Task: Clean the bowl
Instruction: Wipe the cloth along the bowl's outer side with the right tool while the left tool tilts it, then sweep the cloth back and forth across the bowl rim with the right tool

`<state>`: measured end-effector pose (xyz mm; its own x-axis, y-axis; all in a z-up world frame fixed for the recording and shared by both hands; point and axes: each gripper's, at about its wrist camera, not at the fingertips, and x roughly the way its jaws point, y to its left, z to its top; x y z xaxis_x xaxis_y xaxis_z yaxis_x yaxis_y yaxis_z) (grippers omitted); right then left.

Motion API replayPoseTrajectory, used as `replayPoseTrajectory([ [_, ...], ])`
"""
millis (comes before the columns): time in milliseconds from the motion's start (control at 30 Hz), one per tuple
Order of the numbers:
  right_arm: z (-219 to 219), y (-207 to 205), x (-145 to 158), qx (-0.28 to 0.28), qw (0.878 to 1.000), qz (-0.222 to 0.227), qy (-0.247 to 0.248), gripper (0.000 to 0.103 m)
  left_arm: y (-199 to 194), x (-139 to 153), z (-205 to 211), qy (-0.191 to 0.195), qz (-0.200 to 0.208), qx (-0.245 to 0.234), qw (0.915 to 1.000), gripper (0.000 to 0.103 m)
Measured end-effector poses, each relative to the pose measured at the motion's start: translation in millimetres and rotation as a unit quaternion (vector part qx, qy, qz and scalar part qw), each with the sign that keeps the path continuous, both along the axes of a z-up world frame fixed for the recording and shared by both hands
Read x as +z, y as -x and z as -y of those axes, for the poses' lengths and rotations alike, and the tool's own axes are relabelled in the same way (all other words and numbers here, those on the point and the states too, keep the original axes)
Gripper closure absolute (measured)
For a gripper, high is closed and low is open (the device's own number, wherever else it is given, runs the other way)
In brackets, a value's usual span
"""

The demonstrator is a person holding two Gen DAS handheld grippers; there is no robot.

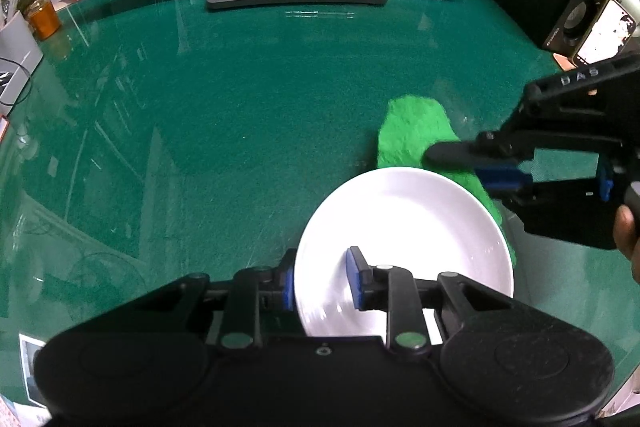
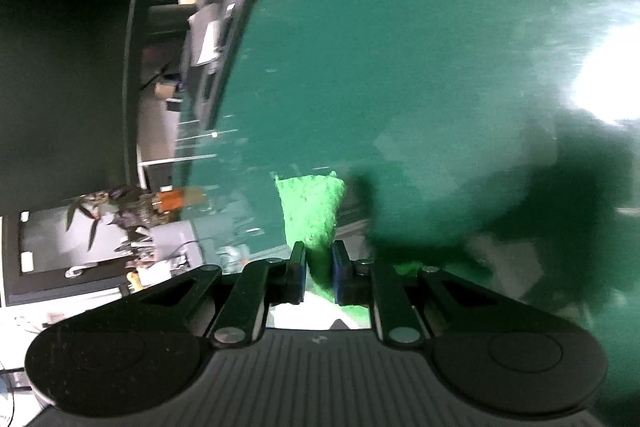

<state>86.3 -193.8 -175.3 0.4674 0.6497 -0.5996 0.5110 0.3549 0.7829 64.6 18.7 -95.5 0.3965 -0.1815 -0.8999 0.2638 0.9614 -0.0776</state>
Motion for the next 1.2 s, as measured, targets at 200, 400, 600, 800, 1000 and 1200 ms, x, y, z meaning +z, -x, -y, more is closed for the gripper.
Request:
replayPoseTrajectory([
  [200, -20.8, -12.6, 3.4, 0.007, 1.000, 0.026, -0.006, 0.089, 0.1, 0.0, 0.7, -0.003, 0.000, -0.005, 1.0000, 0.077],
  [400, -2.4, -5.0, 1.7, 0.008, 1.000, 0.013, 0.004, 0.089, 0.6, -0.1, 1.2, -0.003, 0.002, -0.006, 1.0000, 0.076],
  [600, -14.6, -13.6, 4.4, 0.023, 0.999, 0.021, 0.012, 0.089, 1.8, 0.0, 2.5, -0.007, 0.003, -0.009, 0.9999, 0.076],
  [800, -29.9, -25.7, 11.1, 0.053, 0.998, 0.044, 0.006, 0.089, 2.4, 0.2, 1.5, -0.005, 0.003, -0.009, 0.9999, 0.075],
  [1000, -14.1, -24.3, 4.0, 0.046, 0.998, 0.016, 0.026, 0.089, 2.8, 0.4, 1.3, -0.004, 0.004, -0.010, 0.9999, 0.075],
  [1200, -43.0, -31.9, 12.8, 0.070, 0.996, 0.050, 0.020, 0.088, 4.1, 0.4, 2.8, -0.008, 0.004, -0.016, 0.9998, 0.073],
])
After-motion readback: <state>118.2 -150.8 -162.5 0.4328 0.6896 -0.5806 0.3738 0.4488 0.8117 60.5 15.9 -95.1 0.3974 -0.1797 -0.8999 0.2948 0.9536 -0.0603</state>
